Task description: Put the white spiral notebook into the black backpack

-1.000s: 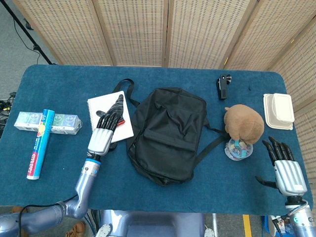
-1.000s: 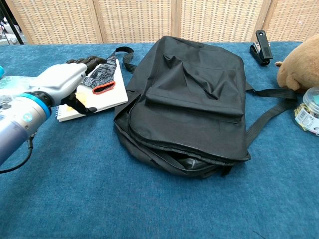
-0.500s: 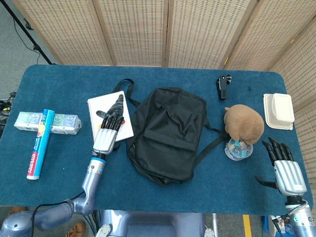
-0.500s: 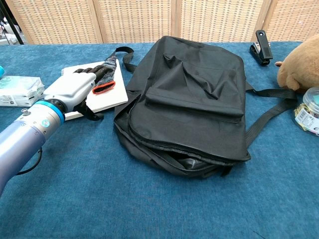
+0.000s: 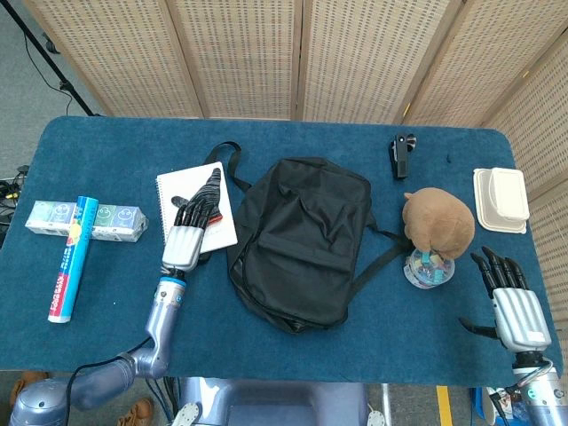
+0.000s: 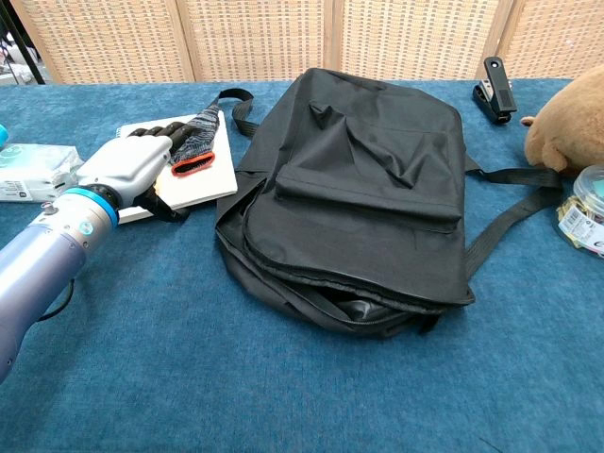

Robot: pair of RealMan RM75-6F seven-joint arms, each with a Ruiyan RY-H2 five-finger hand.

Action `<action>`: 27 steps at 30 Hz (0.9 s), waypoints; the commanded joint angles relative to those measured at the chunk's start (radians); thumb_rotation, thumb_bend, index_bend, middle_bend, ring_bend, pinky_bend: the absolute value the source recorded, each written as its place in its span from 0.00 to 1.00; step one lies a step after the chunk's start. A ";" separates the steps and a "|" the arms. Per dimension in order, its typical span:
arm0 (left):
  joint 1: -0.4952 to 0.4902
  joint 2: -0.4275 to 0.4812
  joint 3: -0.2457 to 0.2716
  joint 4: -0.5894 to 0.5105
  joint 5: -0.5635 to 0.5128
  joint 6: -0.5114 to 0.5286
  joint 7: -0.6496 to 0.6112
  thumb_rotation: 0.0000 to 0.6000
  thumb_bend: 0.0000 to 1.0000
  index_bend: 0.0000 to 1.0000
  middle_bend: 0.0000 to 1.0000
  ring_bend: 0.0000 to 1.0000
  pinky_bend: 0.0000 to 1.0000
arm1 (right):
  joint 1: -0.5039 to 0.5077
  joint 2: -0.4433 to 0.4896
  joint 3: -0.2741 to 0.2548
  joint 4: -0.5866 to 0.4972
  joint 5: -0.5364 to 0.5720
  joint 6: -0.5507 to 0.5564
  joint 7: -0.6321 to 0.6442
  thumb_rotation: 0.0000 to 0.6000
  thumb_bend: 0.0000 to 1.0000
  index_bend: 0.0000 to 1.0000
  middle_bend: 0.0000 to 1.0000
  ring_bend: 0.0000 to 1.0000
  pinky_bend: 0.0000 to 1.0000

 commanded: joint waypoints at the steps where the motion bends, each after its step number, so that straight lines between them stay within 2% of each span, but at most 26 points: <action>1: -0.001 0.003 -0.002 0.015 0.000 -0.002 -0.009 1.00 0.25 0.00 0.00 0.00 0.00 | 0.000 0.000 -0.001 -0.001 0.000 -0.001 0.000 1.00 0.00 0.00 0.00 0.00 0.00; 9: -0.005 0.004 -0.015 0.072 -0.006 -0.001 -0.039 1.00 0.31 0.00 0.00 0.00 0.00 | 0.001 0.001 -0.003 -0.002 0.001 -0.007 0.002 1.00 0.00 0.00 0.00 0.00 0.00; 13: -0.010 -0.013 -0.019 0.134 0.003 0.021 -0.068 1.00 0.36 0.00 0.00 0.00 0.11 | 0.002 0.001 -0.004 -0.003 0.001 -0.010 0.003 1.00 0.00 0.00 0.00 0.00 0.00; 17: -0.017 -0.021 -0.021 0.181 0.010 0.026 -0.089 1.00 0.36 0.00 0.00 0.01 0.16 | 0.003 0.001 -0.006 -0.004 0.000 -0.014 0.004 1.00 0.00 0.00 0.00 0.00 0.00; 20: -0.020 -0.024 -0.023 0.214 0.017 0.042 -0.102 1.00 0.37 0.00 0.00 0.06 0.22 | 0.004 0.001 -0.007 -0.005 0.000 -0.015 0.004 1.00 0.00 0.00 0.00 0.00 0.00; 27: -0.021 -0.026 -0.016 0.280 0.039 0.075 -0.140 1.00 0.39 0.24 0.18 0.22 0.34 | 0.005 0.002 -0.008 -0.007 -0.001 -0.018 0.007 1.00 0.00 0.00 0.00 0.00 0.00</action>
